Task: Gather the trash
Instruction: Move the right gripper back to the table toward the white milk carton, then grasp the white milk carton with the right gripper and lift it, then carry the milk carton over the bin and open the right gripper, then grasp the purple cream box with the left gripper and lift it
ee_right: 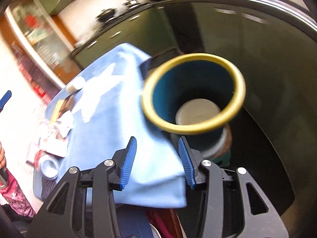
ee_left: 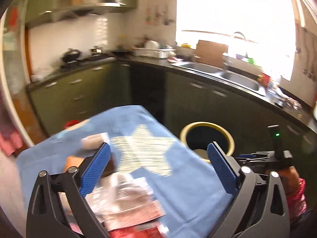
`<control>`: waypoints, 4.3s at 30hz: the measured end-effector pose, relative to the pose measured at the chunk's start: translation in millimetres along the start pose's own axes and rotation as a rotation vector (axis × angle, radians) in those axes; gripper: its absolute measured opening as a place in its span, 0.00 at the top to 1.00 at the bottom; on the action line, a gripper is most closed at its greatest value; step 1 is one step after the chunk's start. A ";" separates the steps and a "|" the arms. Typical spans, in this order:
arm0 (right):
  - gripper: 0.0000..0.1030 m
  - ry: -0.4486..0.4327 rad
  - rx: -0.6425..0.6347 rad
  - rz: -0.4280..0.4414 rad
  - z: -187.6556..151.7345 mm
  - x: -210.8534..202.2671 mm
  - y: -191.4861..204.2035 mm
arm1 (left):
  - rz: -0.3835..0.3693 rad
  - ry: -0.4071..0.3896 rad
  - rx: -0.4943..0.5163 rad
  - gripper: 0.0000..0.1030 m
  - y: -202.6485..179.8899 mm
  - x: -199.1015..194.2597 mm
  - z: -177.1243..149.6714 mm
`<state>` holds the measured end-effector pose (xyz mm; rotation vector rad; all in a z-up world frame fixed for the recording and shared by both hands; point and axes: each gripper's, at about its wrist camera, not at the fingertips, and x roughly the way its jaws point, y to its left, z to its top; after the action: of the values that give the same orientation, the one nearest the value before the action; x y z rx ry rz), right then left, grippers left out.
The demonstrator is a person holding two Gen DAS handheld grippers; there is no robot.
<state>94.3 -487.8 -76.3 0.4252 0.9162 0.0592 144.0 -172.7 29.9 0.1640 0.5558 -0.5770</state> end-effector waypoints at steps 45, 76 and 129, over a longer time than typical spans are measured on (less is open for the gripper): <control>0.63 0.312 -1.219 0.405 -7.1 108.6 266.7 | 0.161 0.060 -0.245 0.05 112.9 -53.0 -98.8; 0.65 0.033 -0.768 0.188 -16.8 20.7 159.9 | 0.127 0.056 -0.247 0.05 107.1 -48.5 -107.1; 0.51 -0.021 -0.175 -0.260 40.8 80.3 19.9 | 0.304 0.305 -0.390 0.05 133.4 -5.8 -163.0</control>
<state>177.9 -464.7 -107.8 0.1424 0.9302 -0.1023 140.8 -10.7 -104.8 -0.0362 0.9096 -0.1394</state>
